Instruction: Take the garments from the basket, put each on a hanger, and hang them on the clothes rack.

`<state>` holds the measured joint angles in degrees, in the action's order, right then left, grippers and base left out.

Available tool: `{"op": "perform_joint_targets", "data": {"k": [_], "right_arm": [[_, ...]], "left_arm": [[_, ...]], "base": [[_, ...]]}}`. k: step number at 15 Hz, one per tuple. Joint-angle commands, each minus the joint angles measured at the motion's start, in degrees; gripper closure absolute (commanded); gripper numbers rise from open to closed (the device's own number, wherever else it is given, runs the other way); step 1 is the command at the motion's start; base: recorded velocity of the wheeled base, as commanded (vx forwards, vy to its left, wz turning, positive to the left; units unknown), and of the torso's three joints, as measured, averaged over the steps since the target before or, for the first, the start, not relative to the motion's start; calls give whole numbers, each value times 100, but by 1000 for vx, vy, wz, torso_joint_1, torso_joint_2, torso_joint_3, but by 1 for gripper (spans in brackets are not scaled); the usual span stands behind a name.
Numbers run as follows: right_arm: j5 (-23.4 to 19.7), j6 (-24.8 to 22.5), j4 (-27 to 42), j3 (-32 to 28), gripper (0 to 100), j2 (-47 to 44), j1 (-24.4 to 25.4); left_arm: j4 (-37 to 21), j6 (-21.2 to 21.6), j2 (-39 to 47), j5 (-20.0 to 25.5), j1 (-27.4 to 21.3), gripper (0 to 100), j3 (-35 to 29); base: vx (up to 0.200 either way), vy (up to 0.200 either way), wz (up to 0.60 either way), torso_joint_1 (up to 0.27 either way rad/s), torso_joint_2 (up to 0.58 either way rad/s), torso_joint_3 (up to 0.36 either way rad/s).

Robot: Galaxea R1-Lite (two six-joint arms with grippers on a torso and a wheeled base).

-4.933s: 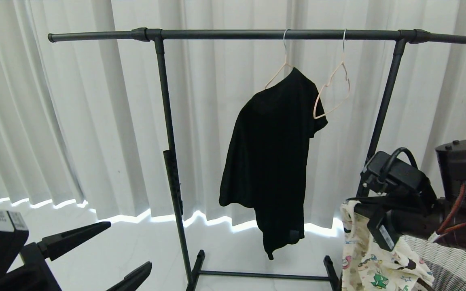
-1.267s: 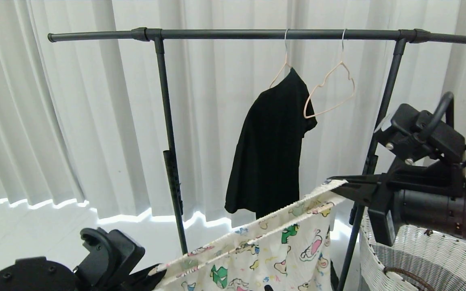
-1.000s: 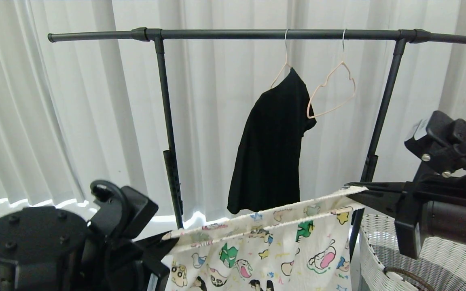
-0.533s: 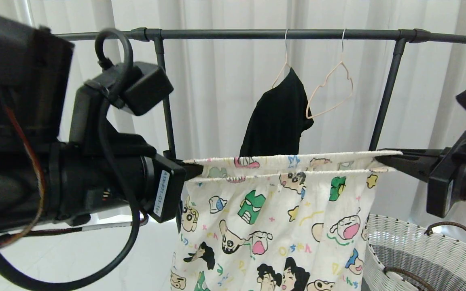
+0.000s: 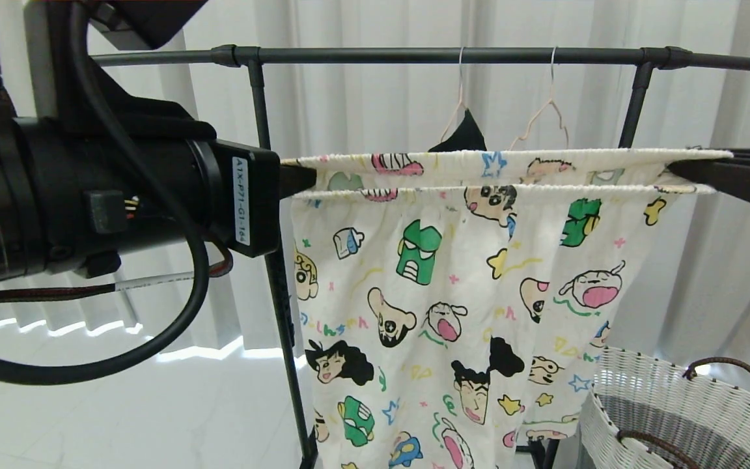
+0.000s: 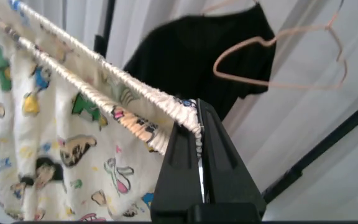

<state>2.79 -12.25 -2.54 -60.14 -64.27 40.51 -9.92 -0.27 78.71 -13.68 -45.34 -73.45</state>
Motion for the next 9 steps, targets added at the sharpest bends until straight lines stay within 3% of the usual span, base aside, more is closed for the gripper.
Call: {"op": "perform_joint_targets", "data": {"k": [1, 5, 7, 9], "right_arm": [[-42, -23, 43, -121, 100, 81, 10], [-235, -58, 500, -104, 100, 310, 10], [-815, -58, 1493, -218, 100, 714, 54], [-1474, -84, 2618, -490, 100, 1083, 660]], "left_arm": [[105, 0, -111, -135, -177, 100, 129], [175, 9, -207, -153, -309, 100, 252], [491, 97, -93, -153, -309, 100, 252], [913, 273, 188, -162, -309, 100, 252]], "base": [[0, 0, 0, 0, 0, 0], [0, 0, 0, 0, 0, 0], [0, 0, 0, 0, 0, 0], [0, 0, 0, 0, 0, 0]]}}
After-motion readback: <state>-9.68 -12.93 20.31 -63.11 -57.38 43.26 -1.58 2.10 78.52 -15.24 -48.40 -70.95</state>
